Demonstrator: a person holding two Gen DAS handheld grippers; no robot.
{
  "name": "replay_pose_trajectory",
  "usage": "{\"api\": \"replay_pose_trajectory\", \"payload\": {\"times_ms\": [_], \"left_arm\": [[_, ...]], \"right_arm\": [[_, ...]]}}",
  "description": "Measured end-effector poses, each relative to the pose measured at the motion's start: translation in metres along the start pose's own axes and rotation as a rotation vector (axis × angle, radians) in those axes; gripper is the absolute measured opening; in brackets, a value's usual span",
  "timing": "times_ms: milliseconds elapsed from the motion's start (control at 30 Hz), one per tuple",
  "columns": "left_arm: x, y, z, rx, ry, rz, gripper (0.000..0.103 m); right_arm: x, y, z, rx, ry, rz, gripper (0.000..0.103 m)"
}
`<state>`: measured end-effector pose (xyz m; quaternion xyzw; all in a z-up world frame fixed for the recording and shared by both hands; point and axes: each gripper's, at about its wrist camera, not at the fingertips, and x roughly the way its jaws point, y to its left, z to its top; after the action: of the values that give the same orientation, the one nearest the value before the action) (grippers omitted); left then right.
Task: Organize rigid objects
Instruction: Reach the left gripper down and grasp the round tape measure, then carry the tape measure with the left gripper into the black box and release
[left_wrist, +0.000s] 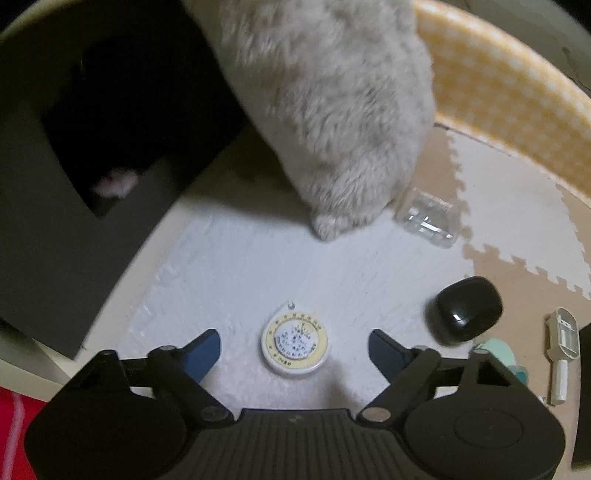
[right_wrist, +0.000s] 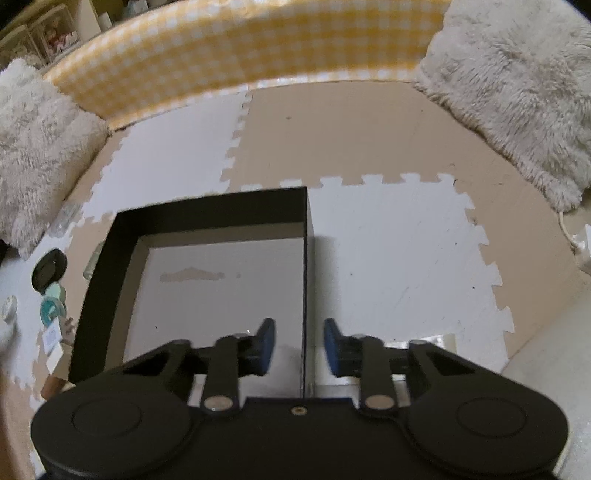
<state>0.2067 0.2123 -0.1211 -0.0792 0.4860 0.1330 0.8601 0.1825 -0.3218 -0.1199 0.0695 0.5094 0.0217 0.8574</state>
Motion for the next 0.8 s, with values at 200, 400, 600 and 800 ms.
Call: {"api": "replay_pose_trajectory", "payload": {"times_ms": [200,400,600,800], "left_arm": [[0.034,0.005,0.000,-0.101,0.063,-0.019,0.069],[0.047,-0.003,0.001,-0.116,0.048,0.024,0.055],[0.043,-0.012,0.002,-0.083,0.047,0.016,0.053],[0.011,-0.059,0.006,0.008,-0.020,-0.122,0.053]], "right_arm": [[0.006,0.000,-0.002,-0.014,0.025,-0.015,0.006],[0.006,-0.002,-0.002,-0.014,0.022,-0.008,0.005],[0.006,-0.003,-0.001,-0.007,0.011,-0.001,0.005],[0.006,-0.004,0.001,0.000,0.004,0.001,0.004]]}}
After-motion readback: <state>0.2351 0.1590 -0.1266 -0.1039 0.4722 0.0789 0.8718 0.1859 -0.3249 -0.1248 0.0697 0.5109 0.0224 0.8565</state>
